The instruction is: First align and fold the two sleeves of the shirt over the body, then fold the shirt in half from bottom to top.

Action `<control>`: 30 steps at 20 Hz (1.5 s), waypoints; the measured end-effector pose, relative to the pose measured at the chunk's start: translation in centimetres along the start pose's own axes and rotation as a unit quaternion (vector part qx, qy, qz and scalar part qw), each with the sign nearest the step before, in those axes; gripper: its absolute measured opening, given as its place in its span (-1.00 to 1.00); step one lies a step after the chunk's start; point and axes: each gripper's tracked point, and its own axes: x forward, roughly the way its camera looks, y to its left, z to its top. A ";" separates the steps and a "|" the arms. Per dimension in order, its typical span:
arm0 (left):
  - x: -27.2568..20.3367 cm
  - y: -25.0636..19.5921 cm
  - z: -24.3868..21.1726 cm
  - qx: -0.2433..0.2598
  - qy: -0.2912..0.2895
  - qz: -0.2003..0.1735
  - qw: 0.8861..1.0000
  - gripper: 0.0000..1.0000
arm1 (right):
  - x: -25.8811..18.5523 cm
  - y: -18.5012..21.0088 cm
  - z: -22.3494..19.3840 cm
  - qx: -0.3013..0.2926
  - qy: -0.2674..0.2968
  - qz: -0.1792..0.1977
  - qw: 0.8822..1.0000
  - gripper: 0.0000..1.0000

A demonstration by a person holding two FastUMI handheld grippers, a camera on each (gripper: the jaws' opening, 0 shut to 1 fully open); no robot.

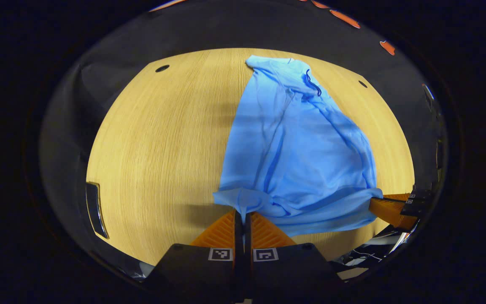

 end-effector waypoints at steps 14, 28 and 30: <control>2.5 0.6 19.3 0.007 -0.111 -0.004 0.994 -0.93 | 0.1 -2.5 18.8 -0.008 -0.125 -0.022 0.992 -0.99; 8.4 1.7 35.2 0.002 -0.165 0.014 0.986 -0.93 | 5.0 -4.2 34.7 0.027 -0.179 -0.023 0.983 -0.99; 9.4 2.0 35.8 0.007 -0.162 0.015 0.987 -0.87 | 5.9 -4.6 35.1 0.040 -0.178 -0.030 0.983 -0.99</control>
